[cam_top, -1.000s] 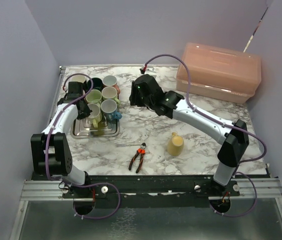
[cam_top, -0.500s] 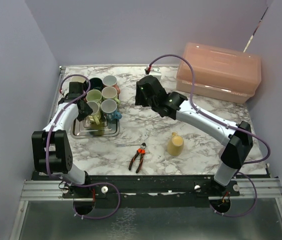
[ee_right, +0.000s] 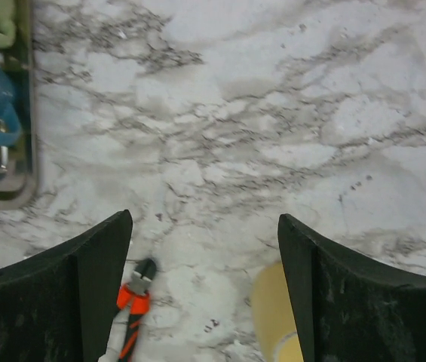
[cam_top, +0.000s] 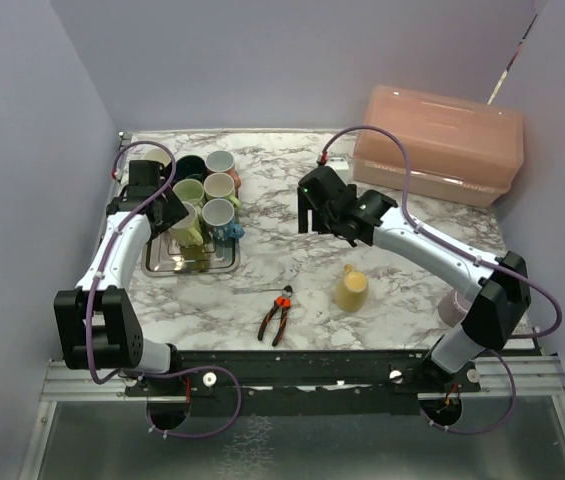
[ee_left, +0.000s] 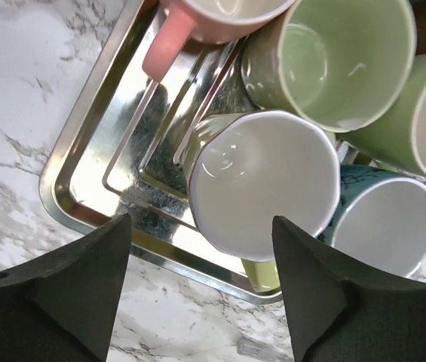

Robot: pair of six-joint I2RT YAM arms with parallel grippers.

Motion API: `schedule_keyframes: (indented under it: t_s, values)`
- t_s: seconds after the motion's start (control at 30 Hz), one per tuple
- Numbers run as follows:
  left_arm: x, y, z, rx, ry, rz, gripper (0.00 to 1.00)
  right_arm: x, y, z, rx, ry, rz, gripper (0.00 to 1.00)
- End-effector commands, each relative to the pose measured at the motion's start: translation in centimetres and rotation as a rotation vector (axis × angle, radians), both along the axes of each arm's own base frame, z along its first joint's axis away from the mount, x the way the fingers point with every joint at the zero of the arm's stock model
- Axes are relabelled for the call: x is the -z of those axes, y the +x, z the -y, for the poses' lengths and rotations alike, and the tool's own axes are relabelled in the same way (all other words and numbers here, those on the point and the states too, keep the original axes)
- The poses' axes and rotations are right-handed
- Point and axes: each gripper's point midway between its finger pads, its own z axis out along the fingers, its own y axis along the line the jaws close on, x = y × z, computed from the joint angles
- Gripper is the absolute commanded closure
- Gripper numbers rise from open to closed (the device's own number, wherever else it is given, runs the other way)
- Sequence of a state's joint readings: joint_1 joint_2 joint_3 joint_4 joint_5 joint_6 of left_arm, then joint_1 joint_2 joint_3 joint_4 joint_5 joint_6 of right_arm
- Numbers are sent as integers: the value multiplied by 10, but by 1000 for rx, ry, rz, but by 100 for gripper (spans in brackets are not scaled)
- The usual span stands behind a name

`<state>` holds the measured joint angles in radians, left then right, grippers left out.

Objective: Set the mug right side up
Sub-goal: Place the cup on the tray, then turn over the cup at the center of the board.

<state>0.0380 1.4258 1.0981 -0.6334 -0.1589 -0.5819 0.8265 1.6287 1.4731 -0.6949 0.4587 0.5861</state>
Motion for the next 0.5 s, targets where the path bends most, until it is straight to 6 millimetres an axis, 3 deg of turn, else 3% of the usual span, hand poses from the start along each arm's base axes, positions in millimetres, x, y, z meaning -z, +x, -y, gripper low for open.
schedule_keyframes:
  t_s: [0.0, 0.07, 0.13, 0.17, 0.3, 0.47]
  values:
    - [-36, 2, -2, 79, 42, 75, 23, 9, -29, 40, 10, -67, -93, 16]
    - [-44, 2, -3, 112, 66, 90, 17, 12, -43, 43, -54, -68, -125, 15]
    - [-52, 2, -2, 152, 84, 107, 3, 17, -58, 45, -114, -60, -164, 15]
    - [-55, 2, -2, 170, 98, 112, 1, 20, -67, 44, -149, -51, -189, 15]
    - [-55, 2, -13, 202, 176, 96, 1, 41, -95, 53, -195, -63, -297, 15]
    - [-56, 8, -3, 217, 127, 126, 1, 64, -120, 68, -179, -111, -429, 15]
